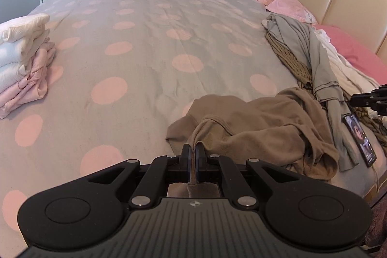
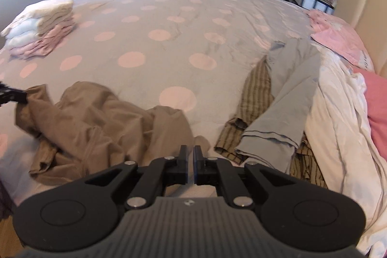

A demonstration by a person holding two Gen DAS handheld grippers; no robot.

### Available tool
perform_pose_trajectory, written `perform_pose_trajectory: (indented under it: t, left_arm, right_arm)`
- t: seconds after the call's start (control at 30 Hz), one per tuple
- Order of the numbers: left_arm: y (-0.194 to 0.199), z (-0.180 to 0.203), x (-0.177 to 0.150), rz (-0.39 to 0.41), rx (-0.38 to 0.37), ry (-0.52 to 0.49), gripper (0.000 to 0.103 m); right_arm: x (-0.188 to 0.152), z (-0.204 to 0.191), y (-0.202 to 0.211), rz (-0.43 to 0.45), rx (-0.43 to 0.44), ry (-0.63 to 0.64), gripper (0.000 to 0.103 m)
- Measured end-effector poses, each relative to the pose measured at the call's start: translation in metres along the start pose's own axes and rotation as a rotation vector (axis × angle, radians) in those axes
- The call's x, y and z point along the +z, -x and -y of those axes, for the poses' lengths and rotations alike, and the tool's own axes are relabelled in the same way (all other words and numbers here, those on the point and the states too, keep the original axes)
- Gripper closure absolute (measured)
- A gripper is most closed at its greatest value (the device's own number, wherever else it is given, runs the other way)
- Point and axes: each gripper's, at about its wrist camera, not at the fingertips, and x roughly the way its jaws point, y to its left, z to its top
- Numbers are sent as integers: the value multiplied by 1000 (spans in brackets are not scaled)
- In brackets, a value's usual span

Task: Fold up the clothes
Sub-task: 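Lift the taupe shirt high with both grippers to shake it out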

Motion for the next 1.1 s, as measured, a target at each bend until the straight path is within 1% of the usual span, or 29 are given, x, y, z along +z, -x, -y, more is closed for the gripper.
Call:
perform_pose_trajectory:
  t: [0.03, 0.07, 0.17, 0.2, 0.27, 0.4, 0.5, 0.6, 0.63, 0.67, 0.7, 0.77, 0.9, 1.0, 1.1]
  left_arm:
    - [0, 1, 0, -2, 5, -7, 102]
    - [0, 1, -1, -3, 8, -11, 102]
    - [-2, 2, -1, -7, 14, -23, 102]
    - [-2, 2, -1, -8, 17, -27, 102]
    - [-2, 4, -1, -7, 23, -33, 102]
    - [-1, 4, -1, 3, 33, -37, 102]
    - [0, 3, -1, 11, 34, -24, 102]
    - [-1, 5, 0, 17, 38, -25, 102]
    - [-1, 6, 1, 22, 41, -26, 102]
    - [0, 6, 2, 30, 43, -27, 102]
    - [3, 7, 4, 42, 45, -27, 101]
    - [10, 7, 7, 83, 49, -21, 101]
    - [28, 10, 15, 166, 42, -19, 101]
    - [44, 19, 25, 232, 31, -45, 101]
    - [72, 28, 40, 328, 7, -56, 101]
  right_arm:
    - [-4, -5, 1, -5, 29, 7, 78]
    - [-8, -11, 3, -10, 58, 12, 73]
    - [-23, -36, -3, -58, 166, 69, 72]
    - [-29, -47, -6, -77, 188, 113, 72]
    - [-40, -66, -14, -113, 188, 219, 72]
    - [-52, -70, -36, -205, 64, 227, 71]
    - [-53, -55, -45, -243, 31, 113, 71]
    - [-54, -41, -54, -263, 77, -32, 72]
    - [-53, -39, -56, -264, 85, -55, 84]
    - [-53, -40, -57, -260, 80, -50, 94]
    - [-52, -42, -55, -249, 64, -29, 101]
    - [-49, -46, -50, -223, 25, 19, 101]
    - [-38, -39, -31, -146, -41, 31, 101]
    - [-26, -27, -8, -66, -92, 21, 102]
    - [-5, -15, 26, 38, -149, 18, 102]
